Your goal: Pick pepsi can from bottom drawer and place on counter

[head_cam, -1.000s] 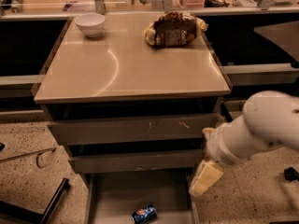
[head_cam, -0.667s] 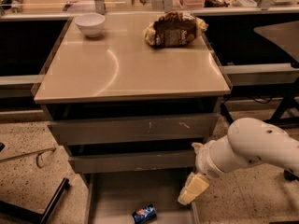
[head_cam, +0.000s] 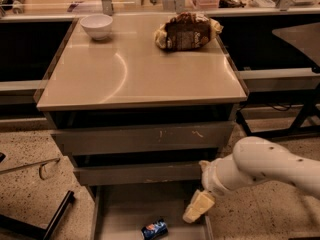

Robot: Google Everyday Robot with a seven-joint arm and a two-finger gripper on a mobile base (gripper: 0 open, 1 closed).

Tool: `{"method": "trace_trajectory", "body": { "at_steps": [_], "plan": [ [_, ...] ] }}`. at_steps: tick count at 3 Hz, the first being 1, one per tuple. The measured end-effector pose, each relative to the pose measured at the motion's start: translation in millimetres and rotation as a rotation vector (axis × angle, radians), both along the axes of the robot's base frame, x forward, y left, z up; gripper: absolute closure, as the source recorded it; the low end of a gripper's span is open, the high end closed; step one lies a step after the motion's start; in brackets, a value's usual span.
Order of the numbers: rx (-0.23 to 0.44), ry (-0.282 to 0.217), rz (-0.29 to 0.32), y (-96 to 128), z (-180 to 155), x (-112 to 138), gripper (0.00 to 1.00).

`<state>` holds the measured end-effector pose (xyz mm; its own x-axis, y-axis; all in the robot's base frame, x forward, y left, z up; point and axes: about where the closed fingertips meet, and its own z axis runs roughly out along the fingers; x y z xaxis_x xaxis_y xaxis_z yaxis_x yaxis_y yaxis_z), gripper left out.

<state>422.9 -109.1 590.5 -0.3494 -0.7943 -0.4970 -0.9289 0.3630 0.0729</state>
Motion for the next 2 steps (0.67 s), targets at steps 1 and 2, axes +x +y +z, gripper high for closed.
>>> {"method": "trace_trajectory", "body": {
  "at_steps": [1,2],
  "plan": [
    [0.021,0.042,-0.012,20.9,-80.3,-2.7,0.00],
    [-0.006,0.043,-0.022,27.2,-147.0,-10.9,0.00]
  ]
}}
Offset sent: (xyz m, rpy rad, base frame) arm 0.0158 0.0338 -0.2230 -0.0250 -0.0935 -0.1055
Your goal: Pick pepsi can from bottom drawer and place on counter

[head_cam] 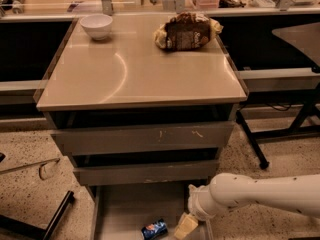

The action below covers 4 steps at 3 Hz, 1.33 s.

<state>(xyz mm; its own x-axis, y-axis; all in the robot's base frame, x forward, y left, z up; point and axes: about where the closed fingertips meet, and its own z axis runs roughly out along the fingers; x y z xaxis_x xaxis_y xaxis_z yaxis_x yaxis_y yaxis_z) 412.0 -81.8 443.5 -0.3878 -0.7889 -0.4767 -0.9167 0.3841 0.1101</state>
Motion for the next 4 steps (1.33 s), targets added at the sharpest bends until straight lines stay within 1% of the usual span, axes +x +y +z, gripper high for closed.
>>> {"method": "trace_trajectory", "body": {
  "at_steps": [1,2,3,4],
  "plan": [
    [0.012,-0.066,-0.029,4.1,-0.9,18.3,0.00],
    [0.025,-0.061,-0.026,7.7,-8.1,18.7,0.00],
    [0.063,-0.100,0.011,22.7,-48.1,14.9,0.00],
    [0.102,-0.159,0.023,41.2,-113.9,12.7,0.00]
  ]
}}
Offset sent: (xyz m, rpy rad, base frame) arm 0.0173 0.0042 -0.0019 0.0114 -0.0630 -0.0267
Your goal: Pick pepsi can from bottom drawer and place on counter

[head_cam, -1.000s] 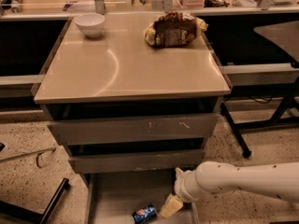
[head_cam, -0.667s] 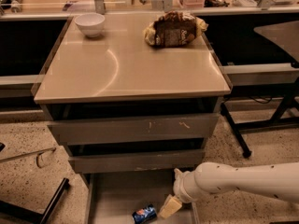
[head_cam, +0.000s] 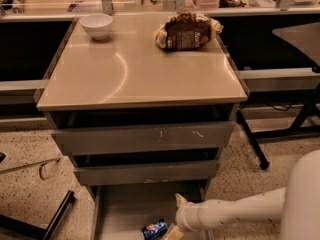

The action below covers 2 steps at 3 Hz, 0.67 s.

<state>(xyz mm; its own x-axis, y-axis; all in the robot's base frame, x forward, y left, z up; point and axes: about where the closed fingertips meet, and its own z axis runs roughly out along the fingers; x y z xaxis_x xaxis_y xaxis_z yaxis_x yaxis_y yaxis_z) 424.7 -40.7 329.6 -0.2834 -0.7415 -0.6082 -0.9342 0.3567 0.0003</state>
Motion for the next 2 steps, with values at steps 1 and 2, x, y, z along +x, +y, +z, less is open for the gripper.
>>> {"method": "trace_trajectory", "body": {
  "at_steps": [1,2],
  "plan": [
    [0.026,-0.079,0.011,21.4,-46.0,15.2,0.00],
    [0.034,-0.108,0.038,40.8,-74.0,34.2,0.00]
  ]
}}
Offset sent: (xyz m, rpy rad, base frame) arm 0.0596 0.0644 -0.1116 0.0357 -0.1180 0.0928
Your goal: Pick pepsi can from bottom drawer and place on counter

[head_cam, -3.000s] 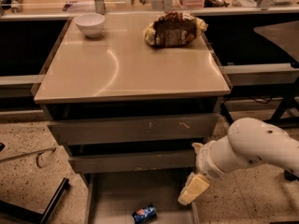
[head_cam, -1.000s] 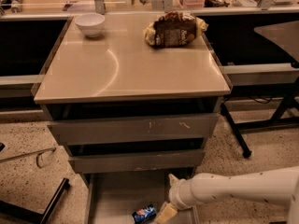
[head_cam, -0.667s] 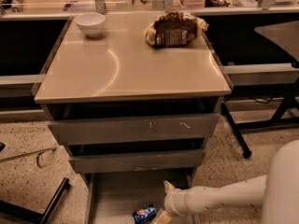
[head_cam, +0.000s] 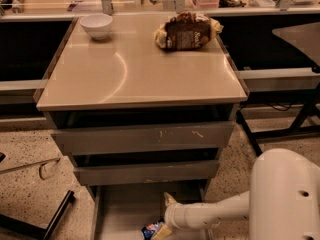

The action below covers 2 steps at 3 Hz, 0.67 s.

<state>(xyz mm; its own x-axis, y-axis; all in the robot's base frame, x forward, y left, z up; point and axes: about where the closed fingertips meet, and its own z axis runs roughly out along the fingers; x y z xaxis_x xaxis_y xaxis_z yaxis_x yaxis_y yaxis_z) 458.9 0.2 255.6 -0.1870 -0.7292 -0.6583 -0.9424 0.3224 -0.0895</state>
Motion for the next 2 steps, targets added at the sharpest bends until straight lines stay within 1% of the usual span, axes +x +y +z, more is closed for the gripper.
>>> {"method": "trace_trajectory", "body": {
  "at_steps": [1,2],
  "plan": [
    [-0.016,0.037,0.065,19.0,-24.8,10.7,0.00],
    [-0.030,0.115,0.154,35.2,-48.3,6.3,0.00]
  ]
}}
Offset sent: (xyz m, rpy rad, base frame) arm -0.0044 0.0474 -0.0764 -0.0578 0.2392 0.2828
